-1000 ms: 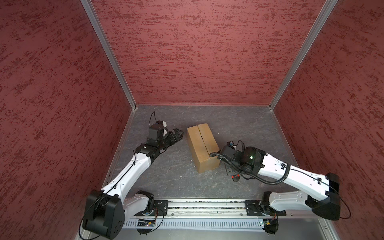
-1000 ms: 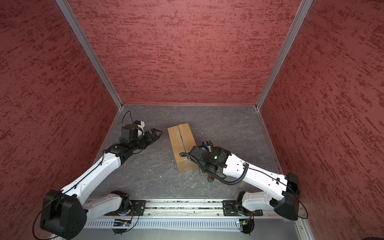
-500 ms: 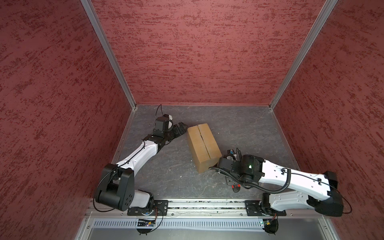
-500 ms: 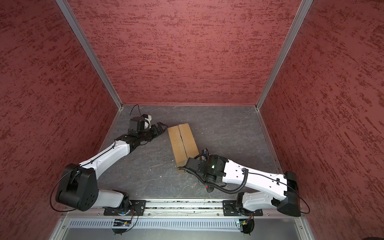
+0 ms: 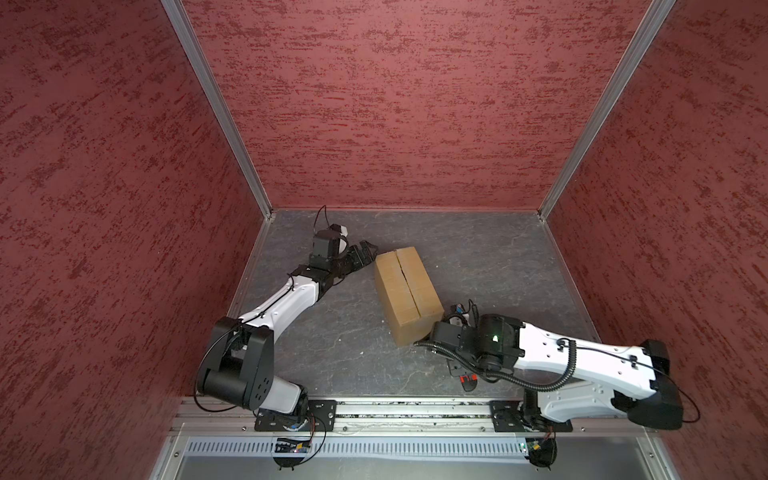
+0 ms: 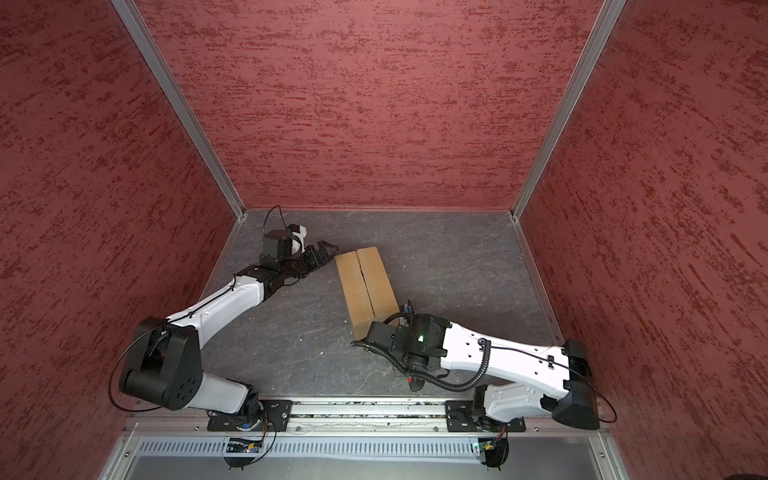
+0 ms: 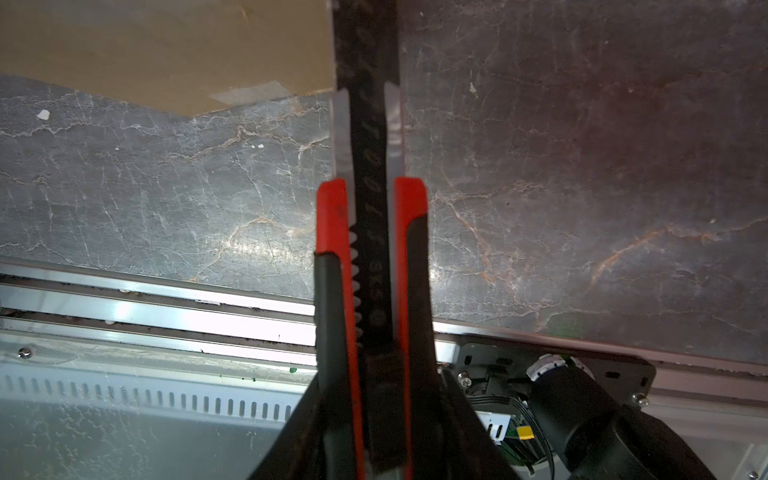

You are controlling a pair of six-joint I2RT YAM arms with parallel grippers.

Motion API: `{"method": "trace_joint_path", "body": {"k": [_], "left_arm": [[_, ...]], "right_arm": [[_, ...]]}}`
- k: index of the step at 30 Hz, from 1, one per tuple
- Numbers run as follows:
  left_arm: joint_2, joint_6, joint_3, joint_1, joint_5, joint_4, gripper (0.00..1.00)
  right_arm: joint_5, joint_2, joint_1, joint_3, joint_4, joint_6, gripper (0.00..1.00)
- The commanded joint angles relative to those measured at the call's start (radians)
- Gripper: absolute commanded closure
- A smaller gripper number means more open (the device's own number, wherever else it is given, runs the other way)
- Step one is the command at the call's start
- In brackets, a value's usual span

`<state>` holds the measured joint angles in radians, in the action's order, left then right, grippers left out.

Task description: Unpack the express box

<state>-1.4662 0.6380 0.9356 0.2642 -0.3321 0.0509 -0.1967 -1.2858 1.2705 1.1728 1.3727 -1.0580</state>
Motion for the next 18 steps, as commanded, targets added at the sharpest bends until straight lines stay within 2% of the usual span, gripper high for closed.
{"method": "trace_joint_path", "body": {"k": [1,18], "left_arm": [[-0.012,-0.017,0.017,0.007,0.002,-0.034,0.0],[-0.039,-0.006,-0.011,0.024,-0.016,-0.074,0.0]], "right_arm": [[0.007,-0.009,0.01,0.032,-0.004,-0.021,1.0],[0.003,-0.068,0.012,0.118,0.022,0.005,1.0]]}}
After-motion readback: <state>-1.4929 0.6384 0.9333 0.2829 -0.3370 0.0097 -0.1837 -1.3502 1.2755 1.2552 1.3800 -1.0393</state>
